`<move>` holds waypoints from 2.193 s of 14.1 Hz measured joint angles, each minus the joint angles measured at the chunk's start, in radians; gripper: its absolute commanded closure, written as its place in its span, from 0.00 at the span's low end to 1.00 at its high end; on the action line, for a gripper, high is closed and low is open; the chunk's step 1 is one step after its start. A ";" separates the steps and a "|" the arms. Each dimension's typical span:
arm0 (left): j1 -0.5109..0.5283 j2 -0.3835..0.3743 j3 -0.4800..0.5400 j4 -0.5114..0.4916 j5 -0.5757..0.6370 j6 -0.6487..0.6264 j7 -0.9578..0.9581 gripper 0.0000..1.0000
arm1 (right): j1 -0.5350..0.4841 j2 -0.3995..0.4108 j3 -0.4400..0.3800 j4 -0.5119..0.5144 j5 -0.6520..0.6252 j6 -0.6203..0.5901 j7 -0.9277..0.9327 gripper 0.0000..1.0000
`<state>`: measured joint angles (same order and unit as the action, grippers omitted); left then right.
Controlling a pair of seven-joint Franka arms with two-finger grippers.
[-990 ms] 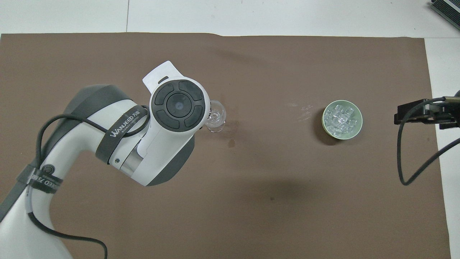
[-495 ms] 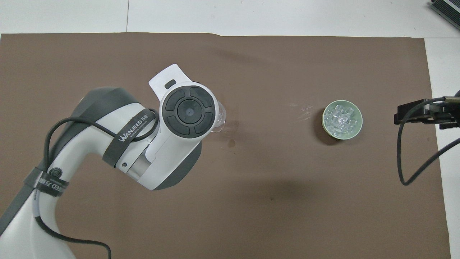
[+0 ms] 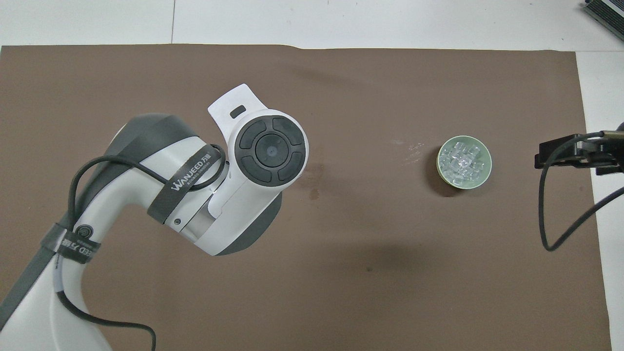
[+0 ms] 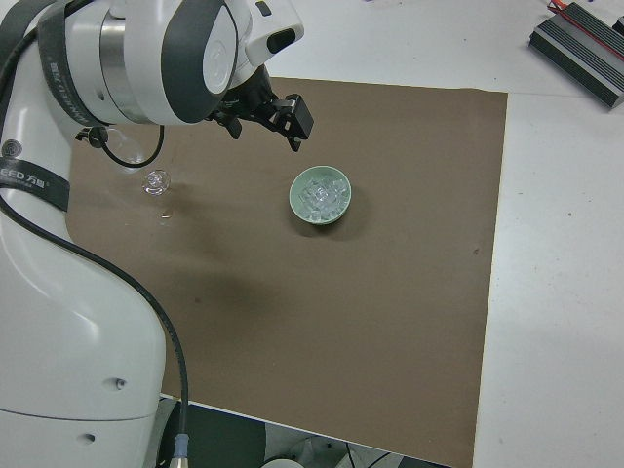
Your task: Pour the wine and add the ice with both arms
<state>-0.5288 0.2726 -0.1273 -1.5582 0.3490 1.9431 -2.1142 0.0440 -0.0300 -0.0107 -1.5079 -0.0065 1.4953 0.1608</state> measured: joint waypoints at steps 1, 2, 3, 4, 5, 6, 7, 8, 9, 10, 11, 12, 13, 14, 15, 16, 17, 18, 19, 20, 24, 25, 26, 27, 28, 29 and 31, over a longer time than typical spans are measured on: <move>0.000 0.000 0.000 0.001 0.002 -0.001 0.000 1.00 | 0.000 0.000 0.000 0.000 0.000 0.000 0.000 0.00; 0.000 0.000 0.000 0.002 0.003 -0.002 0.000 1.00 | 0.000 0.000 0.000 0.000 0.000 0.000 0.000 0.00; 0.000 0.000 0.000 0.002 0.006 -0.004 0.000 1.00 | 0.000 0.000 0.000 0.000 0.000 0.000 0.000 0.00; 0.000 0.000 0.000 0.002 0.012 -0.009 0.000 1.00 | 0.000 0.000 0.000 0.000 0.000 0.000 0.000 0.00; 0.000 0.000 0.000 0.002 0.020 -0.015 0.000 1.00 | 0.000 0.000 0.000 0.000 0.000 0.000 0.000 0.00; 0.000 0.000 0.000 0.002 0.023 -0.019 0.000 1.00 | 0.000 0.000 0.000 0.000 0.000 0.000 0.000 0.00; 0.000 0.001 0.000 0.002 0.026 -0.021 0.000 1.00 | 0.000 0.000 0.000 0.000 0.000 0.000 0.000 0.00; 0.000 0.001 0.000 0.002 0.031 -0.024 0.000 1.00 | 0.000 0.000 0.000 0.000 0.000 0.000 0.000 0.00; 0.000 0.001 0.000 0.003 0.033 -0.026 -0.001 1.00 | 0.000 0.000 0.000 0.000 0.000 0.000 0.000 0.00; 0.000 0.001 0.000 0.003 0.035 -0.027 -0.001 1.00 | 0.000 0.000 0.000 0.000 0.000 0.000 0.000 0.00; 0.000 0.001 0.000 0.003 0.037 -0.028 -0.001 1.00 | 0.000 0.000 0.000 0.000 0.000 0.000 0.000 0.00; -0.001 0.002 0.000 0.005 0.040 -0.029 -0.001 1.00 | 0.000 0.000 0.000 0.000 0.000 0.000 0.000 0.00; -0.004 0.002 0.000 0.007 0.044 -0.031 -0.001 1.00 | 0.000 0.000 0.000 0.000 0.000 0.000 0.000 0.00; -0.006 0.002 0.000 0.009 0.047 -0.032 -0.001 1.00 | 0.000 0.000 0.000 0.000 0.000 0.000 0.000 0.00; -0.008 0.002 0.000 0.010 0.052 -0.033 -0.001 1.00 | 0.000 0.000 0.000 0.000 0.000 0.000 0.000 0.00; -0.010 0.003 0.000 0.010 0.056 -0.034 -0.001 1.00 | 0.000 0.000 0.000 0.000 0.000 0.000 0.000 0.00; -0.012 0.005 0.000 0.010 0.060 -0.034 -0.002 1.00 | 0.000 0.000 0.000 0.000 0.000 0.000 0.000 0.00; -0.014 0.007 0.000 0.011 0.065 -0.036 -0.002 1.00 | 0.000 0.000 0.000 0.000 0.000 0.000 0.000 0.00; -0.015 0.009 0.000 0.014 0.070 -0.038 -0.002 1.00 | 0.000 0.000 0.000 0.000 0.000 0.000 0.000 0.00; -0.016 0.012 0.000 0.018 0.073 -0.041 -0.002 1.00 | 0.000 0.000 0.000 0.000 0.000 0.000 0.000 0.00; -0.016 0.022 0.000 0.032 0.078 -0.053 -0.002 1.00 | 0.000 0.000 0.000 0.000 0.000 0.000 0.000 0.00; -0.016 0.023 0.000 0.034 0.079 -0.054 -0.002 1.00 | 0.000 0.000 0.000 0.000 0.000 0.000 0.000 0.00; -0.016 0.024 0.000 0.038 0.082 -0.055 -0.002 1.00 | 0.000 0.000 0.000 0.000 0.000 0.000 0.000 0.00; -0.016 0.026 0.000 0.044 0.085 -0.059 -0.002 1.00 | 0.000 0.000 0.000 0.000 0.000 0.000 0.000 0.00; -0.016 0.028 0.000 0.049 0.087 -0.063 -0.002 1.00 | 0.000 0.000 0.000 0.000 0.000 0.000 0.000 0.00; -0.016 0.029 0.000 0.053 0.088 -0.066 -0.002 1.00 | 0.000 0.000 0.000 0.000 0.000 0.000 0.000 0.00; -0.016 0.032 0.000 0.057 0.089 -0.069 -0.003 1.00 | 0.000 0.000 0.000 0.000 0.000 0.000 0.000 0.00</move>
<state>-0.5452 0.3043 -0.1276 -1.5013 0.4381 1.8737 -2.1167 0.0440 -0.0300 -0.0107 -1.5079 -0.0065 1.4953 0.1608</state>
